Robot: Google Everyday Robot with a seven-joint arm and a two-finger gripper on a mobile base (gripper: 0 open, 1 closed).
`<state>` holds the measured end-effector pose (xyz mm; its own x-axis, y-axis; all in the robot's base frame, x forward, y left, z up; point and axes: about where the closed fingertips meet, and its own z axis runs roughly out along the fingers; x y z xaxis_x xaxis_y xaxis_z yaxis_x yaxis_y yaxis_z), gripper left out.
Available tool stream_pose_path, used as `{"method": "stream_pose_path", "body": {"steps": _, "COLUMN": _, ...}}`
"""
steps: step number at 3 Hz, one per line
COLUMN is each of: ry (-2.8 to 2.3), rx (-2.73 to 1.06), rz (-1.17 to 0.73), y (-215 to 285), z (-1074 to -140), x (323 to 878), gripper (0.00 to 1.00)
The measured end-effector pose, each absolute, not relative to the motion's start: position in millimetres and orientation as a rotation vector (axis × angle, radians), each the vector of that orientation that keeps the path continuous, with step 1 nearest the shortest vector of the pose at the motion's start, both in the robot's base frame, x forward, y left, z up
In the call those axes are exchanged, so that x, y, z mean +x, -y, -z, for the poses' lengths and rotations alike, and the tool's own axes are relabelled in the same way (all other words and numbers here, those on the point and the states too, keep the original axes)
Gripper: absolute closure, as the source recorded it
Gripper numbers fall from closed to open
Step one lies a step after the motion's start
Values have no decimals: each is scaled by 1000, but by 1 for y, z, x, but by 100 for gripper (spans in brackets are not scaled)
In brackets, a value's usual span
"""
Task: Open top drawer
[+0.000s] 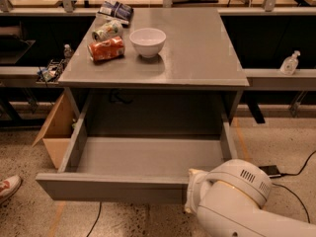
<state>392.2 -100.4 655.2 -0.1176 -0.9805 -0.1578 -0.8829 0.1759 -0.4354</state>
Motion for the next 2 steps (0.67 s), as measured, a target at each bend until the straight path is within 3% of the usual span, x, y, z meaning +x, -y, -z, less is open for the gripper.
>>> {"method": "stream_pose_path", "body": {"steps": 1, "ry": -2051, "rx": -1754, "rz": 319, "y": 101, "z": -655, "x": 393, "gripper": 0}}
{"method": "stream_pose_path", "body": {"steps": 2, "ry": -2038, "rx": -1707, "rz": 313, "y": 112, "z": -666, "x": 400, "gripper": 0}}
